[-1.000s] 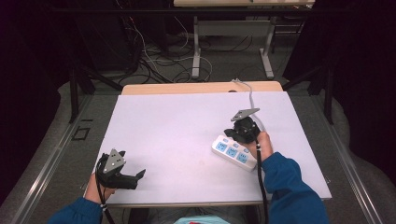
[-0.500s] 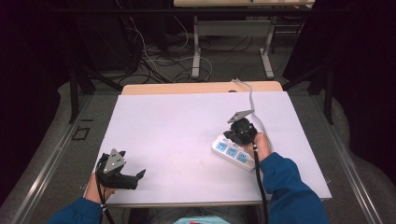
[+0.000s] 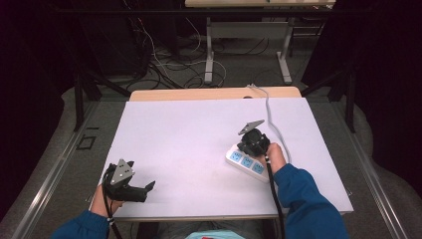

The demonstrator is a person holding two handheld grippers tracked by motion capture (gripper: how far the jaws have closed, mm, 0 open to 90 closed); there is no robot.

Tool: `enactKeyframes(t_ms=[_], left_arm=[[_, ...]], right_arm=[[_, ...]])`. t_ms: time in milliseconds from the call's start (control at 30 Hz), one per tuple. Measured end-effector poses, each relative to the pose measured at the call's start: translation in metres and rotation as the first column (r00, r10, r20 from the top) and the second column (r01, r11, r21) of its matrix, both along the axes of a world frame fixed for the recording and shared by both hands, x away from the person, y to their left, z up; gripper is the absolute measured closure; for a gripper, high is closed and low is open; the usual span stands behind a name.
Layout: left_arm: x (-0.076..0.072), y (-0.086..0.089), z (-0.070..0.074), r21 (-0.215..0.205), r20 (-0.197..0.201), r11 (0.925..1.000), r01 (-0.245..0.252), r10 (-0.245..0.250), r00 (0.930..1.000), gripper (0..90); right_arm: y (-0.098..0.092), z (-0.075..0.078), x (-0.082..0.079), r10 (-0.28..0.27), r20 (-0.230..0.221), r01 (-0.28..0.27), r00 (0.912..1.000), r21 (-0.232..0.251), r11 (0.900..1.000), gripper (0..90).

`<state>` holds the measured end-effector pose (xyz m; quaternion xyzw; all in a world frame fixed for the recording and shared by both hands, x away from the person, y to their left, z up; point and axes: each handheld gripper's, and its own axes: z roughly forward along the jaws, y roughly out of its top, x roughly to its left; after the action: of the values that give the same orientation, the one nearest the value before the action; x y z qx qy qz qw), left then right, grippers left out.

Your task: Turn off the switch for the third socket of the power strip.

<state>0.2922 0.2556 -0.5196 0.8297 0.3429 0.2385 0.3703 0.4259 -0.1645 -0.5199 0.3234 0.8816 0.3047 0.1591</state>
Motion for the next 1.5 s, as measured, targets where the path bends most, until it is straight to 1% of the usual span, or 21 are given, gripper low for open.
enactKeyframes(t_ms=[33,67,133,167,200,233,300,367,400,533,567,700,733,767,1100,1133,1233,1300,1333,1367,1500], left_arm=[[-0.0001,-0.0001,0.0000,0.001,0.000,1.0000,0.000,0.000,1.0000,0.5],[-0.0001,0.0000,0.0000,0.000,0.000,1.0000,0.000,0.000,1.0000,0.5],[0.0001,0.0000,-0.0001,0.000,0.000,1.0000,-0.001,0.001,1.0000,0.5],[0.0002,-0.0001,-0.0002,-0.001,-0.001,1.0000,0.000,0.000,1.0000,0.5],[0.0003,-0.0002,-0.0002,0.000,-0.001,1.0000,0.000,0.000,1.0000,0.5],[0.0003,-0.0004,-0.0003,-0.002,-0.001,1.0000,-0.001,0.001,1.0000,0.5],[0.0002,-0.0004,-0.0003,0.000,0.000,1.0000,-0.001,0.001,1.0000,0.5],[0.0004,0.0000,0.0000,0.006,0.003,1.0000,0.000,0.000,1.0000,0.5],[0.0002,-0.0003,-0.0004,0.001,-0.004,1.0000,0.000,0.000,1.0000,0.5],[0.0002,-0.0007,-0.0007,-0.003,-0.009,1.0000,0.002,-0.002,1.0000,0.5],[0.0002,-0.0007,-0.0007,-0.005,-0.009,1.0000,0.000,0.000,1.0000,0.5],[0.0002,-0.0006,-0.0007,-0.006,-0.008,1.0000,-0.001,0.001,1.0000,0.5],[0.0002,-0.0007,-0.0008,-0.007,-0.008,1.0000,-0.001,0.001,1.0000,0.5],[0.0002,-0.0007,-0.0008,-0.006,-0.009,1.0000,0.000,0.000,1.0000,0.5],[0.0002,-0.0003,-0.0003,0.001,-0.002,1.0000,-0.001,0.001,1.0000,0.5],[0.0002,-0.0003,-0.0003,0.002,0.000,1.0000,-0.003,0.003,1.0000,0.5],[0.0003,0.0000,-0.0002,0.002,0.000,1.0000,-0.004,0.004,1.0000,0.5],[0.0002,-0.0002,-0.0002,0.001,0.000,1.0000,-0.003,0.003,1.0000,0.5],[0.0002,-0.0003,-0.0003,0.001,0.000,1.0000,-0.003,0.003,1.0000,0.5],[0.0002,-0.0004,-0.0003,0.002,0.000,1.0000,-0.004,0.004,1.0000,0.5],[0.0003,-0.0001,-0.0001,0.007,0.004,1.0000,-0.003,0.003,1.0000,0.5]], right_arm=[[0.0003,-0.0010,-0.0005,0.000,-0.020,0.000,0.9998,-0.003,1.000,90.0],[0.0012,-0.0029,-0.0006,-0.011,-0.008,0.011,0.9999,0.015,1.000,90.0],[0.0018,-0.0033,-0.0006,-0.041,-0.004,0.041,0.9991,0.010,0.999,90.0],[0.0003,-0.0027,0.0010,-0.019,-0.005,0.019,0.9998,0.001,1.000,90.0],[-0.0009,-0.0023,0.0000,-0.024,-0.030,0.025,0.9992,0.022,0.999,90.0],[-0.0009,-0.0038,0.0003,-0.036,-0.027,0.037,0.9990,0.045,0.998,90.0],[-0.0028,-0.0037,0.0012,-0.035,-0.044,0.037,0.9984,0.053,0.998,90.0],[-0.0030,-0.0047,0.0011,-0.046,-0.035,0.048,0.9983,0.064,0.997,90.0],[-0.0030,-0.0050,0.0021,-0.029,-0.022,0.031,0.9993,0.063,0.998,90.0],[-0.0027,-0.0053,0.0013,-0.043,-0.030,0.044,0.9986,0.066,0.997,90.0],[-0.0033,-0.0036,0.0002,-0.050,-0.055,0.053,0.9973,0.056,0.997,90.0],[-0.0056,-0.0060,0.0028,-0.043,-0.045,0.047,0.9981,0.090,0.995,90.0],[-0.0057,-0.0063,0.0031,-0.039,-0.038,0.043,0.9985,0.091,0.995,90.0],[-0.0052,-0.0050,0.0021,-0.050,-0.054,0.054,0.9973,0.078,0.996,90.0],[-0.0059,-0.0055,0.0013,-0.053,-0.056,0.057,0.9970,0.088,0.995,90.0],[-0.0049,-0.0061,0.0011,-0.066,-0.048,0.071,0.9966,0.093,0.993,90.0],[-0.0053,-0.0060,0.0022,-0.053,-0.039,0.056,0.9978,0.086,0.995,90.0],[-0.0052,-0.0043,0.0007,-0.058,-0.068,0.063,0.9960,0.077,0.995,90.0],[-0.0042,-0.0073,0.0013,-0.065,-0.038,0.069,0.9972,0.110,0.992,90.0],[-0.0049,-0.0048,0.0007,-0.065,-0.063,0.070,0.9959,0.080,0.994,90.0],[-0.0048,-0.0060,0.0008,-0.070,-0.049,0.075,0.9963,0.092,0.993,90.0]])
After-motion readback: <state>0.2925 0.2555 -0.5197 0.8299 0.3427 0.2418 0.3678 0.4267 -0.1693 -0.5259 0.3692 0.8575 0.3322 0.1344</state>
